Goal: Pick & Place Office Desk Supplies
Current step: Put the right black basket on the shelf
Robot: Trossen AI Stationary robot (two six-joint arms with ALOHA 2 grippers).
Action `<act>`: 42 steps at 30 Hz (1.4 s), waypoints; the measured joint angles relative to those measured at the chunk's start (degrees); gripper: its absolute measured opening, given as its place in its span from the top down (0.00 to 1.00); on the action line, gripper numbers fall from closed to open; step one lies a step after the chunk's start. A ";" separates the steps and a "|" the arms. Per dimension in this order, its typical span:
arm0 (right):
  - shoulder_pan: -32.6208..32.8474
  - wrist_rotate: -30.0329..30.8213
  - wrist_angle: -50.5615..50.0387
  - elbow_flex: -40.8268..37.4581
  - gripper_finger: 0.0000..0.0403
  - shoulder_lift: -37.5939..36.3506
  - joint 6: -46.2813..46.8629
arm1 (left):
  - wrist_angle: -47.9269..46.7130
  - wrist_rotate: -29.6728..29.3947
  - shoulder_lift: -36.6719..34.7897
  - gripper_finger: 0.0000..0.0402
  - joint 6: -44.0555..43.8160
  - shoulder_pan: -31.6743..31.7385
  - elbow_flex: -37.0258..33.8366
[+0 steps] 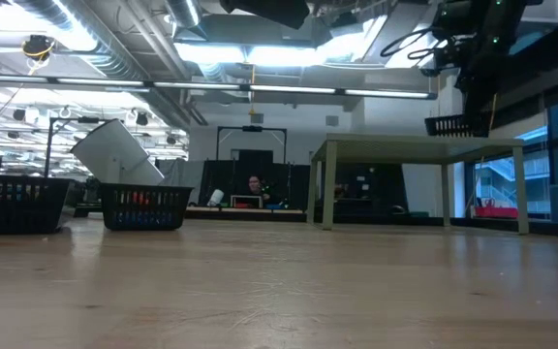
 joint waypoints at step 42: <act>22.71 -5.20 14.86 0.00 0.56 -2.36 9.87 | -32.54 12.98 -0.79 0.49 -33.52 6.54 -5.24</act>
